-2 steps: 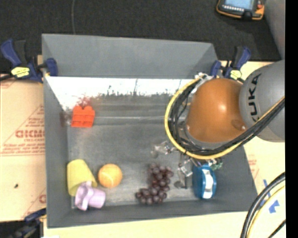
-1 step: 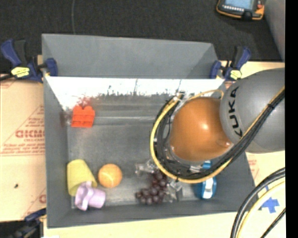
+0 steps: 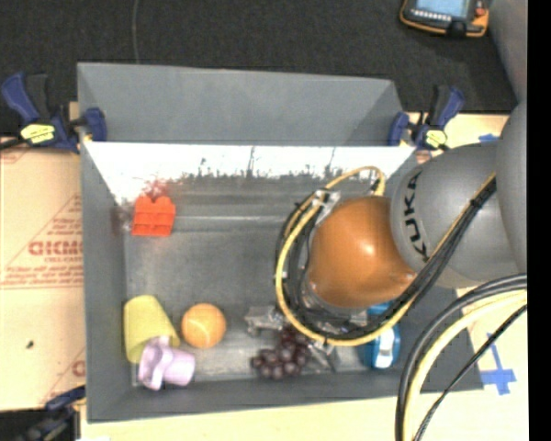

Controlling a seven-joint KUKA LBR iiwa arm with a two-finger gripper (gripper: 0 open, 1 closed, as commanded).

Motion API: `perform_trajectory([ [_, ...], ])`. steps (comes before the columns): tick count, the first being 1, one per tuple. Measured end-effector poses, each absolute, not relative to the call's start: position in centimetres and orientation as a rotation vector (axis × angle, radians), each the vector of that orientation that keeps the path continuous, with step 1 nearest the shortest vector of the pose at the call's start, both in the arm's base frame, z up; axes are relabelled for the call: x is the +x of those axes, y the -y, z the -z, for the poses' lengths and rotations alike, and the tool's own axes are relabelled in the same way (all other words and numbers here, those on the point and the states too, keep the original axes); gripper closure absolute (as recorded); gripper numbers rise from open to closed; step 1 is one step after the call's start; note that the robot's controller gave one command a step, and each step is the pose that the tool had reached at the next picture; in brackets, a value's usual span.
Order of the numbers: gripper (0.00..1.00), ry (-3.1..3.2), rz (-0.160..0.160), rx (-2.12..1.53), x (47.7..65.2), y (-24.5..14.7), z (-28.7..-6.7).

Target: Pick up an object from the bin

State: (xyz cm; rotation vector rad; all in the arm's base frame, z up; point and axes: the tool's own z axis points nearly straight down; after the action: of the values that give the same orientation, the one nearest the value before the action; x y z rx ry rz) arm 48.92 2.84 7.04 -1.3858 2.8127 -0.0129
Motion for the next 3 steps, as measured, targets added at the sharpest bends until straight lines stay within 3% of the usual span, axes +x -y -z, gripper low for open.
perform_trajectory([
  [1,1.00,-2.611,0.003,-1.738,49.3,-1.9,-7.1],
  [2,1.00,-2.611,0.003,-1.738,49.3,-1.9,-7.1],
  [3,1.00,-2.620,-0.005,-1.739,49.1,-1.9,-10.5],
])
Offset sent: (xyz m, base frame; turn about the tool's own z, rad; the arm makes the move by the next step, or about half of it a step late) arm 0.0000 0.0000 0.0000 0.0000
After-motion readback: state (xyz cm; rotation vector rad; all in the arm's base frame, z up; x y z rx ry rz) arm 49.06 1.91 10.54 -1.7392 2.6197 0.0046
